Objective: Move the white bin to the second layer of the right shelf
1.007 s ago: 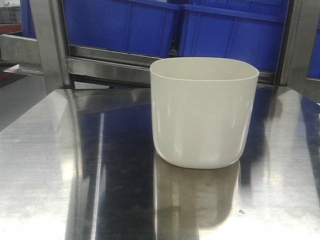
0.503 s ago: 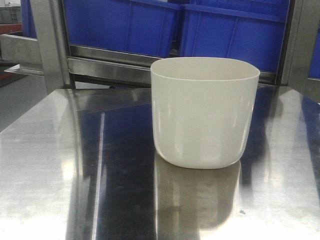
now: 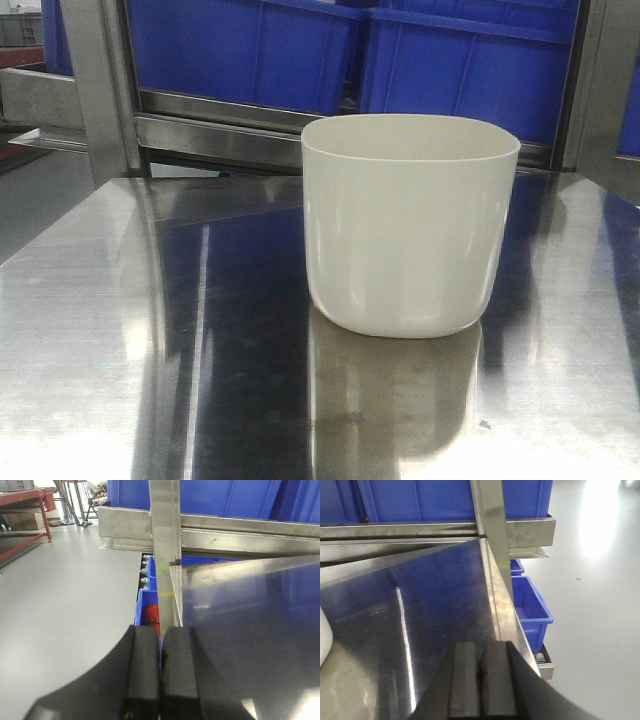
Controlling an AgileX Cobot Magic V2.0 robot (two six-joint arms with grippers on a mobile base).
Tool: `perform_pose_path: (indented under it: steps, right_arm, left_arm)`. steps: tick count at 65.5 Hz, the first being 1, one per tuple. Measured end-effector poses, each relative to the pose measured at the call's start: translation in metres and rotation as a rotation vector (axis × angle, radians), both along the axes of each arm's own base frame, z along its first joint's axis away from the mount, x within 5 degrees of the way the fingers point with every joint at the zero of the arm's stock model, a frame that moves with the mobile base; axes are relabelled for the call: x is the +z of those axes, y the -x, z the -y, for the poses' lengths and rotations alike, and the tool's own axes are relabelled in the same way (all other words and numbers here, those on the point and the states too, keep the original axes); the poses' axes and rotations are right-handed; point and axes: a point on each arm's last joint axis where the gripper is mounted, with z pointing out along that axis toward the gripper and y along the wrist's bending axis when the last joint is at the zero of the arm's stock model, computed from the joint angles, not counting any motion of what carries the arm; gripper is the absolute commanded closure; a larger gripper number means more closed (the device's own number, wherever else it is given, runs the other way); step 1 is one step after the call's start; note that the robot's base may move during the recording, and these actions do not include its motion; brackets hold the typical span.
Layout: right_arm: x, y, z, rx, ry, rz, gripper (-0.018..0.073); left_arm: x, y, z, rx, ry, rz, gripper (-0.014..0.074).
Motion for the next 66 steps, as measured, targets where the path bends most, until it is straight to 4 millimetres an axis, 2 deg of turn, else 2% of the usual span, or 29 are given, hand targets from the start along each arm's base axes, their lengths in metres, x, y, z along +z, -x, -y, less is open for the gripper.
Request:
perform_pose_path:
  steps: [43, 66]
  right_arm:
    - [0.0002, 0.0, 0.0, 0.0, 0.0, 0.002, 0.0503]
    - [0.0073, -0.0006, 0.0011, -0.011, 0.009, 0.08, 0.0503]
  left_arm:
    - [0.0, 0.0, 0.0, 0.0, 0.0, 0.0, 0.0512]
    - [0.0, 0.0, 0.0, 0.0, 0.0, 0.0, 0.0512]
